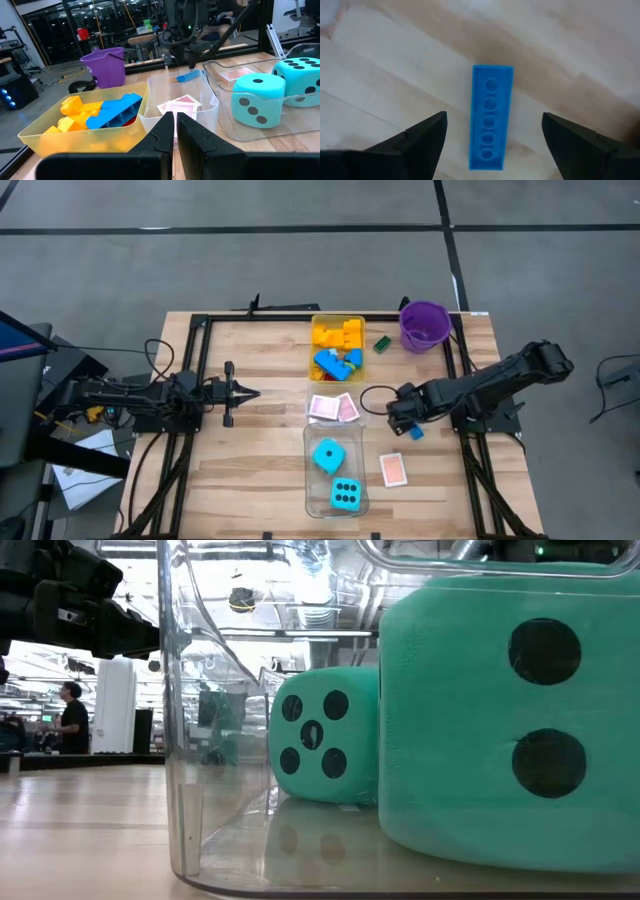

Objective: Pick & Place Toys
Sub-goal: Put the blue game piece into the yellow bin

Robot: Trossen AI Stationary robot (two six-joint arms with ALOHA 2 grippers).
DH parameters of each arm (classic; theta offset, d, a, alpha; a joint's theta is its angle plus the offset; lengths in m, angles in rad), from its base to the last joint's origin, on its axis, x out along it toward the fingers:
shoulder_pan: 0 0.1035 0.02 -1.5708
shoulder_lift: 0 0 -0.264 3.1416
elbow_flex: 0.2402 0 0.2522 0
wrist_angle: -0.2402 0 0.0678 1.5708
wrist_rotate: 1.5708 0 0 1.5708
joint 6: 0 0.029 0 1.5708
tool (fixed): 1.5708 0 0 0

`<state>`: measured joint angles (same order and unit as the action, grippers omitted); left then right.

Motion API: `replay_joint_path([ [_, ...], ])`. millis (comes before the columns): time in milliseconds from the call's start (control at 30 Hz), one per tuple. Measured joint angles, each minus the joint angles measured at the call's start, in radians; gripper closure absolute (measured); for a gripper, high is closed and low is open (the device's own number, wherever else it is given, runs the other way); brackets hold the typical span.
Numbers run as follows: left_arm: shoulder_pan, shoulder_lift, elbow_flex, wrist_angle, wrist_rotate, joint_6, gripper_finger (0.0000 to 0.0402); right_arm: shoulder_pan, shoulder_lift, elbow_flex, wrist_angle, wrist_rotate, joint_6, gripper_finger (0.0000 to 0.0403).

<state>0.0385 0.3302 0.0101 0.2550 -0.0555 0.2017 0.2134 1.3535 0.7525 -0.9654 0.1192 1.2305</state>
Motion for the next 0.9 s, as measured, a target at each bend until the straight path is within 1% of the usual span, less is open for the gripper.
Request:
replay_joint_path([
  [100, 0.0, 0.0, 0.0, 0.0, 0.0, 0.0, 0.0385, 0.002, 0.015, -0.042, 0.074, -0.03, 0.001, 0.0086],
  [333, 0.0, 0.0, 0.0, 0.0, 0.0, 0.0, 0.0385, 0.003, 0.028, -0.1, 0.11, -0.044, 0.019, 0.0086],
  [500, 0.0, 0.0, 0.0, 0.0, 0.0, 0.0, 0.0385, 0.002, 0.028, -0.156, 0.2, -0.091, 0.022, 0.0086],
  [667, 0.0, 0.0, 0.0, 0.0, 0.0, 0.0, 0.0385, 0.003, 0.024, -0.19, 0.219, -0.091, 0.041, 0.0086],
  [767, 0.0, 0.0, 0.0, 0.0, 0.0, 0.0, 0.0385, 0.003, 0.024, -0.195, 0.219, -0.091, 0.041, 0.0095],
  [900, 0.0, 0.0, 0.0, 0.0, 0.0, 0.0, 0.0385, 0.003, 0.024, -0.196, 0.219, -0.092, 0.032, 0.0122],
])
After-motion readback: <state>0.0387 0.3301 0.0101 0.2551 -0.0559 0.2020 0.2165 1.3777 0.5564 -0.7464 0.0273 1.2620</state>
